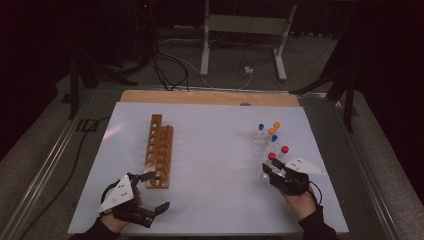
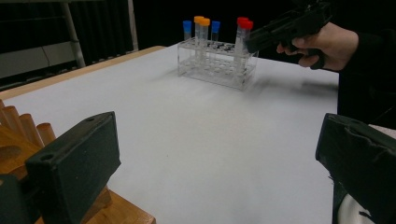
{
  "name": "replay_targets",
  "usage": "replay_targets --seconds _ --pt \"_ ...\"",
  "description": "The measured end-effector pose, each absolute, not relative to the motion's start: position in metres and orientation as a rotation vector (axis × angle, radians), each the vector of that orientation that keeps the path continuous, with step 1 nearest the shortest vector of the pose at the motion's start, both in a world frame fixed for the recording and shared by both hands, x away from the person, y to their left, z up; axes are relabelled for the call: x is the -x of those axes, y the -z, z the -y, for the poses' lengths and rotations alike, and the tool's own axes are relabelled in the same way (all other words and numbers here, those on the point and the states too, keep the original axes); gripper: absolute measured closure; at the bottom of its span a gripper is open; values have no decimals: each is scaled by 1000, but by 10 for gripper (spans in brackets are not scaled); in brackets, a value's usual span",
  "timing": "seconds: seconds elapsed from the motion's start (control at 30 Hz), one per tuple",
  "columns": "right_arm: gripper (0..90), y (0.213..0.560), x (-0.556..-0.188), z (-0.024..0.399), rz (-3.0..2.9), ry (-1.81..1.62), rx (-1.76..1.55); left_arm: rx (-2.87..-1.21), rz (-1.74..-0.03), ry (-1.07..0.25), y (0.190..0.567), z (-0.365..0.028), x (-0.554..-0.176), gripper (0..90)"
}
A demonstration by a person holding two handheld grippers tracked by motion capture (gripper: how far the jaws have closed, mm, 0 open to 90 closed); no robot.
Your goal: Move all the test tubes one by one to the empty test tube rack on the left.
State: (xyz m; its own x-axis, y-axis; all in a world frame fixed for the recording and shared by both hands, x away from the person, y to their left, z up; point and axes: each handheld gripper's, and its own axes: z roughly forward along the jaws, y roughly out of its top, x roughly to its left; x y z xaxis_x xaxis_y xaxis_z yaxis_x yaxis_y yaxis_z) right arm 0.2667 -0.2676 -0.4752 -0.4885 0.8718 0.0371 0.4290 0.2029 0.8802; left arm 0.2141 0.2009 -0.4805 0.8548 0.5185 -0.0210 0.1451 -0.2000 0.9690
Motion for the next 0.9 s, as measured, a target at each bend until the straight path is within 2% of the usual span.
replay_targets --seconds 0.27,0.63,0.9 --pt "732 477 -274 268 -2007 -1200 -1240 -1764 -508 -365 480 -201 -214 6" --pt "748 471 -273 268 -1994 -1190 -1211 -1762 -508 -372 480 -201 -214 6" --pt "749 453 -270 268 -1967 -1201 -1151 -1765 -509 -368 480 -200 -214 6"
